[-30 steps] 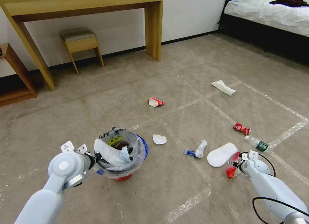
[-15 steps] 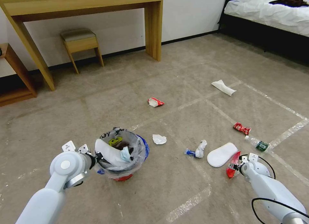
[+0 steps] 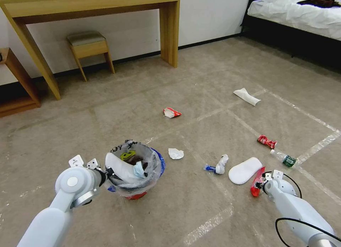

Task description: Pick up the trash bin and place the garbage on the floor into it.

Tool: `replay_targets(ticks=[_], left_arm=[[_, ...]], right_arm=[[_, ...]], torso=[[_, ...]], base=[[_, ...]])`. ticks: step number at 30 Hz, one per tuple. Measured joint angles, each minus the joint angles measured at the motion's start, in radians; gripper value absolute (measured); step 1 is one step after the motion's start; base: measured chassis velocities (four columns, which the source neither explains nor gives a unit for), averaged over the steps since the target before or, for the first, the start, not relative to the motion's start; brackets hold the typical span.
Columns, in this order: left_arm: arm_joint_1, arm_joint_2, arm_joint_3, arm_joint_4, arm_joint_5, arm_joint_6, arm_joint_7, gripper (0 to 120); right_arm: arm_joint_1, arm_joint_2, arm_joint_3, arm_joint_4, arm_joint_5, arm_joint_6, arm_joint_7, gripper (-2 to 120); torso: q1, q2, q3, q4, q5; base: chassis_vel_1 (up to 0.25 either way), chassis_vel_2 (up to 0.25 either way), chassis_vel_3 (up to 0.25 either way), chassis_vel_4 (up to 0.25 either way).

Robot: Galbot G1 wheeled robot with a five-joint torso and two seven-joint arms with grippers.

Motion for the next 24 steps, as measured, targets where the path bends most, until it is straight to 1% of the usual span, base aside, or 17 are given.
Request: replay_targets(ticks=[1,3,4,6,7,9,10,12,13,14,24], left_arm=[[0.0,0.0,0.0,0.0,0.0,0.0,0.0,4],[0.0,-0.003,0.005,0.0,0.005,0.0,0.0,4],[0.0,-0.003,0.005,0.0,0.005,0.0,0.0,4],[-0.001,-0.005,0.007,-0.001,0.007,-0.001,0.0,4],[-0.001,-0.005,0.007,-0.001,0.007,-0.001,0.0,4],[-0.002,-0.006,0.008,-0.002,0.009,-0.001,0.0,4],[-0.002,-0.006,0.008,-0.002,0.009,-0.001,0.0,4],[-0.001,-0.007,0.008,-0.005,0.012,-0.002,0.0,4],[-0.001,-0.007,0.008,-0.005,0.012,-0.002,0.0,4],[0.0,-0.007,0.008,-0.006,0.012,-0.002,0.0,4],[0.006,-0.015,0.005,-0.014,0.021,-0.003,0.0,4]], right_arm=[[0.0,0.0,0.0,0.0,0.0,0.0,0.0,38],[0.0,0.003,-0.002,0.0,0.0,0.0,-0.002,32],[0.0,0.003,-0.002,0.0,0.0,0.0,-0.002,32],[0.0,0.005,-0.003,-0.002,0.0,0.0,-0.005,25],[0.0,0.005,-0.003,-0.002,0.0,0.0,-0.005,25],[0.003,0.01,-0.005,-0.007,0.0,0.001,-0.007,14],[0.003,0.01,-0.005,-0.007,0.0,0.001,-0.007,14],[0.007,0.014,-0.008,-0.009,0.001,0.001,-0.008,4],[0.007,0.014,-0.008,-0.009,0.001,0.001,-0.008,4],[0.009,0.016,-0.01,-0.009,0.001,0.001,-0.009,0],[0.03,0.024,-0.033,-0.012,0.007,0.013,-0.009,0]], torso=[[0.0,0.0,0.0,0.0,0.0],[0.0,0.0,0.0,0.0,0.0],[0.0,0.0,0.0,0.0,0.0],[0.0,0.0,0.0,0.0,0.0],[0.0,0.0,0.0,0.0,0.0],[0.0,0.0,0.0,-0.0001,0.0],[0.0,0.0,0.0,-0.0001,0.0],[0.0,0.0,0.0,0.0,0.0],[0.0,0.0,0.0,0.0,0.0],[0.0,0.0,0.0,0.0,0.0],[0.0,0.0,0.0,0.0001,-0.0001]], base=[[0.0,0.0,0.0,0.0],[0.0,0.0,0.0,0.0],[0.0,0.0,0.0,0.0],[0.0,0.0,0.0,0.0],[0.0,0.0,0.0,0.0],[0.0,0.0,0.0,0.0],[0.0,0.0,0.0,0.0],[0.0,0.0,0.0,0.0],[0.0,0.0,0.0,0.0],[0.0,0.0,0.0,0.0],[0.0,0.0,0.0,0.0]])
